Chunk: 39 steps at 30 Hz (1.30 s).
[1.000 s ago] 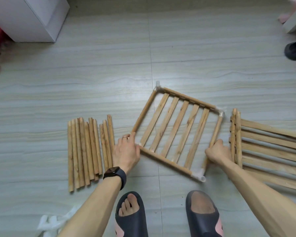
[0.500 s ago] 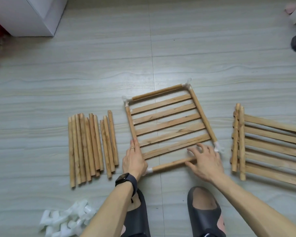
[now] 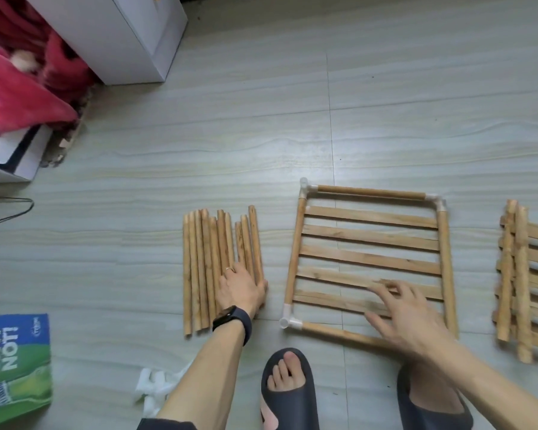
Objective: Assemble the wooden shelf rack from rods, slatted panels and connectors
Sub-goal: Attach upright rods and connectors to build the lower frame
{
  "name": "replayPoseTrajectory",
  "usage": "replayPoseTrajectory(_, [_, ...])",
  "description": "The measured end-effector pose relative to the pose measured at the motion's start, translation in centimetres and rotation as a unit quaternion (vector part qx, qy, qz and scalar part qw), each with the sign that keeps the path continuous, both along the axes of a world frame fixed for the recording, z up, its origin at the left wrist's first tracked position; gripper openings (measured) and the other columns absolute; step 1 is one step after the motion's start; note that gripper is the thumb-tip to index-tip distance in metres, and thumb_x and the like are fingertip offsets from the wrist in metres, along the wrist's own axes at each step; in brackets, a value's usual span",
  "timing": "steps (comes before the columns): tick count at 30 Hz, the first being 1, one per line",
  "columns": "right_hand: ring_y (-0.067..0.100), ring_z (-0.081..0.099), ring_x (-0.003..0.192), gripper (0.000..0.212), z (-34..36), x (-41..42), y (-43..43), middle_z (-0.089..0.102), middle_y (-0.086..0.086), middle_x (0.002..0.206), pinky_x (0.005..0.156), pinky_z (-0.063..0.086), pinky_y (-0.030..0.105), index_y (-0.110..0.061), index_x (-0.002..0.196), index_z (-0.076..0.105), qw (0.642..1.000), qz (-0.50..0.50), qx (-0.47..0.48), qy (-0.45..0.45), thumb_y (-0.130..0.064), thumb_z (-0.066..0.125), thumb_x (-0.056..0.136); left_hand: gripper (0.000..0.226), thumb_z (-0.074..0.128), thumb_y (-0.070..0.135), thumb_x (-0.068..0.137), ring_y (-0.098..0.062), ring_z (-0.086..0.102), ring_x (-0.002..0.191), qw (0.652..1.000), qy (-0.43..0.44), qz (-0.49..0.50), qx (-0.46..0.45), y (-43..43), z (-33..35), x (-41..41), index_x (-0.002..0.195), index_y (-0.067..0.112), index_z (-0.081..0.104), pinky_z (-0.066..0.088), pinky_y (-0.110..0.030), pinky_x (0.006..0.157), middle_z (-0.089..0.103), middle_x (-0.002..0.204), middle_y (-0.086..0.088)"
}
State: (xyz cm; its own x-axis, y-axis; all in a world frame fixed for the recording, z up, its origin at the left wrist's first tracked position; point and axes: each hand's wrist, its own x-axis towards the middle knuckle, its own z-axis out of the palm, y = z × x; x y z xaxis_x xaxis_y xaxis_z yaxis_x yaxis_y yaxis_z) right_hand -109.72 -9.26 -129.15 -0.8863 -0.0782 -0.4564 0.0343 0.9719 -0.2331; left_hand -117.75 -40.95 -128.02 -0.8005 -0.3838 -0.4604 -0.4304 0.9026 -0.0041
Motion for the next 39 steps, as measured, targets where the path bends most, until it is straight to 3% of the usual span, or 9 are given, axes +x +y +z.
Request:
replayPoseTrajectory(2, [0.03,0.014,0.152,0.068,-0.4,0.0,-0.3,0.007,0.0,0.168,0.116,0.033,0.051,-0.054,0.155,0.015,0.996,0.056,0.02,-0.071,-0.072,0.04,0.094,0.067,0.063,0.051,0.09,-0.031,0.058,0.117,0.999,-0.032,0.009,0.012,0.1,-0.4,-0.1,0.137,0.011,0.039,0.049,-0.04,0.086,0.055,0.134,-0.013])
replayPoseTrajectory(5, [0.028,-0.011,0.155,0.064,-1.0,0.8,-0.1,-0.02,-0.007,0.167,0.119,0.029,0.058,-0.055,0.155,0.008,0.992,0.078,0.035,-0.088,-0.068,0.033,0.098,0.071,0.066,0.045,0.086,-0.032,0.06,0.114,0.997,-0.061,0.034,0.038,0.7,-0.5,-0.4,0.139,0.008,0.036,0.049,-0.038,0.086,0.052,0.134,-0.015])
replayPoseTrajectory(10, [0.024,0.003,0.151,0.044,0.0,1.0,0.3,0.009,-0.008,0.165,0.107,0.045,0.049,-0.051,0.134,0.043,0.996,0.02,0.029,-0.087,-0.071,0.03,0.097,0.05,0.054,0.022,0.093,-0.035,0.061,0.114,0.994,-0.069,0.049,0.075,0.5,-0.7,-1.0,0.136,0.004,0.037,0.051,-0.038,0.089,0.061,0.126,-0.016])
replayPoseTrajectory(17, [0.026,0.045,0.128,0.061,2.1,-2.7,-0.5,0.037,-0.001,0.148,0.097,0.05,0.041,-0.036,0.119,0.065,0.987,0.029,0.066,-0.142,-0.08,0.032,0.09,0.029,0.057,0.038,0.098,-0.021,0.061,0.075,0.961,0.096,0.042,0.255,1.3,0.5,-1.8,0.11,0.016,0.042,0.056,-0.04,0.067,0.062,0.091,-0.005])
replayPoseTrajectory(20, [0.025,0.056,0.117,0.065,2.3,-4.6,-0.7,0.051,0.004,0.14,0.095,0.05,0.039,-0.029,0.129,0.06,0.989,0.002,0.043,-0.138,-0.076,0.034,0.093,0.031,0.055,0.046,0.099,-0.018,0.061,0.071,0.967,0.113,-0.04,0.225,1.9,1.0,-1.8,0.11,0.022,0.039,0.048,-0.033,0.055,0.06,0.088,0.001])
replayPoseTrajectory(28, [0.02,0.061,0.11,0.056,2.4,-5.6,-1.6,0.059,0.002,0.131,0.094,0.05,0.036,-0.025,0.127,0.059,0.989,0.007,0.004,-0.15,-0.067,0.039,0.098,0.043,0.036,0.049,0.105,-0.038,0.065,0.095,0.988,0.079,0.047,0.126,1.2,-0.8,1.0,0.129,0.013,0.031,0.052,-0.044,0.078,0.058,0.117,-0.016])
replayPoseTrajectory(33, [0.019,0.06,0.114,0.057,3.5,-6.7,-3.3,0.061,0.001,0.134,0.096,0.05,0.036,-0.026,0.129,0.06,0.988,0.044,-0.026,-0.145,-0.069,0.04,0.096,0.039,0.038,0.039,0.106,-0.033,0.056,0.112,0.996,0.063,0.025,0.062,0.8,-0.6,1.2,0.126,0.007,0.049,0.046,-0.04,0.083,0.052,0.127,-0.014])
replayPoseTrajectory(37, [0.005,0.067,0.086,0.063,6.1,-9.2,-5.7,0.069,-0.009,0.11,0.077,0.051,0.025,-0.032,0.132,0.052,0.971,-0.046,-0.203,-0.118,-0.076,0.052,0.087,0.029,0.041,0.039,0.105,-0.021,0.053,0.093,0.964,0.188,-0.158,0.098,1.7,1.2,0.2,0.114,0.013,0.052,0.045,-0.031,0.074,0.051,0.125,-0.007])
replayPoseTrajectory(39, [0.008,0.065,0.063,0.063,8.0,-10.7,-7.2,0.071,-0.004,0.092,0.061,0.05,0.025,-0.031,0.122,0.054,0.905,-0.162,-0.369,-0.134,-0.077,0.06,0.08,0.032,0.041,0.041,0.104,-0.02,0.055,0.089,0.927,0.212,-0.271,0.146,3.0,2.1,-0.3,0.112,0.013,0.053,0.048,-0.031,0.073,0.051,0.132,-0.007])
